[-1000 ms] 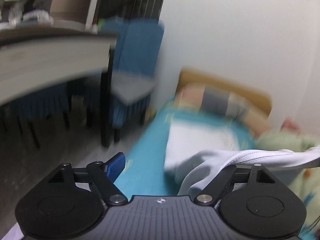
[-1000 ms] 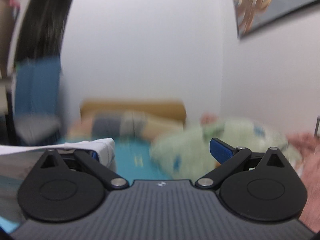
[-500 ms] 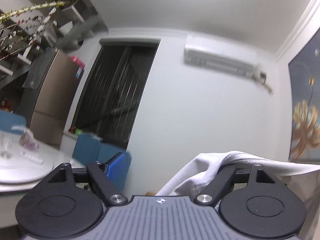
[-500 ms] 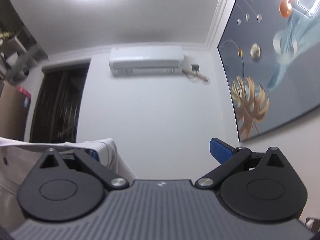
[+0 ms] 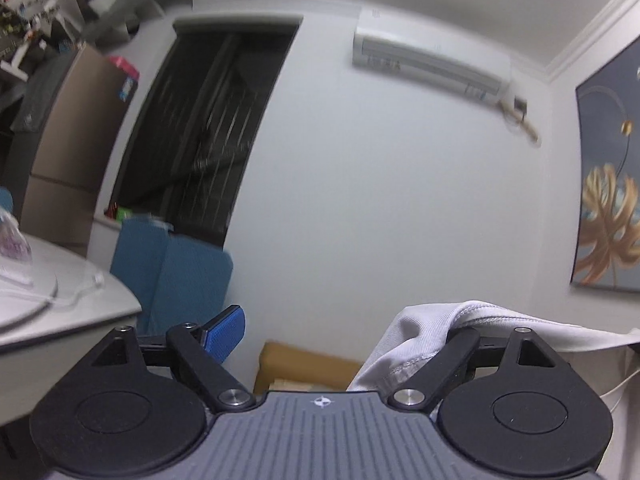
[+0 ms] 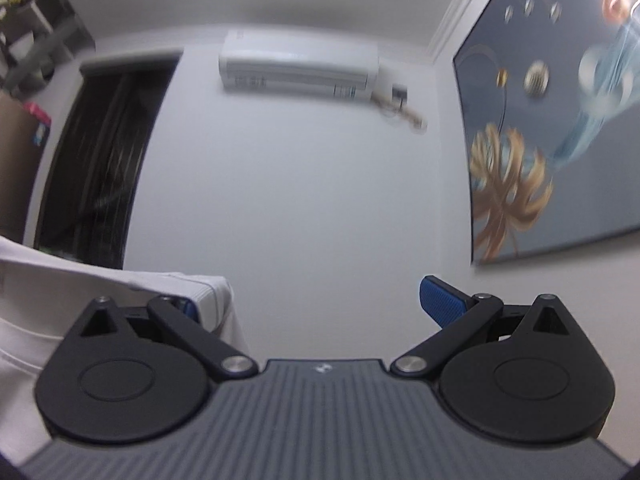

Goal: Fold clothes

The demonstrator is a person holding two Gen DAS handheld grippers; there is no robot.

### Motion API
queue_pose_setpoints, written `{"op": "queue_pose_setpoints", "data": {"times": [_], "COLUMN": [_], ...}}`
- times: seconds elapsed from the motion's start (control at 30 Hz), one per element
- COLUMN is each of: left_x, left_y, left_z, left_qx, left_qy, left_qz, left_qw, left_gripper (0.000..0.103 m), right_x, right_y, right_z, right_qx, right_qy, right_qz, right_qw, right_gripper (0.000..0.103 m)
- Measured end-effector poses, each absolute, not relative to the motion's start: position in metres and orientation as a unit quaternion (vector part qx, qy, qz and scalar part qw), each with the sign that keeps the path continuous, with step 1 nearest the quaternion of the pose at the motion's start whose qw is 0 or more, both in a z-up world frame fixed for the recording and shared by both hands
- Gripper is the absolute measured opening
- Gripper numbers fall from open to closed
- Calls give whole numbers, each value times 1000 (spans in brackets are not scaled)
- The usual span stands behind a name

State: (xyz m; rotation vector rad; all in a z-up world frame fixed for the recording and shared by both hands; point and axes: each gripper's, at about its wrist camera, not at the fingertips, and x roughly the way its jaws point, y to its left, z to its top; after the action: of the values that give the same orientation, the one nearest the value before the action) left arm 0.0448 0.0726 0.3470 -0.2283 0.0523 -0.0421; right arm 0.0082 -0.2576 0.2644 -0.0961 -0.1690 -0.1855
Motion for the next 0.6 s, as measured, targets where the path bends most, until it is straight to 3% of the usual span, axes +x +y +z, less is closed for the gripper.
{"op": "queue_pose_setpoints", "data": {"times": [0.23,0.6], "left_x": [232,518], "left_y": [69,68], "left_z": [197,-78], "left_qx": [-85,-59], "left_qy": [124,284], "left_qz": [-6,62], "left_qw": [989,955], "left_gripper": [88,84], "right_x": [198,471], "right_y": [-274,-260], "right_z": [132,-94], "right_qx": [-37,-34], "right_qy": [61,202], "right_qz": [-89,-54], "right_qw": [993,977], "right_gripper": [103,103]}}
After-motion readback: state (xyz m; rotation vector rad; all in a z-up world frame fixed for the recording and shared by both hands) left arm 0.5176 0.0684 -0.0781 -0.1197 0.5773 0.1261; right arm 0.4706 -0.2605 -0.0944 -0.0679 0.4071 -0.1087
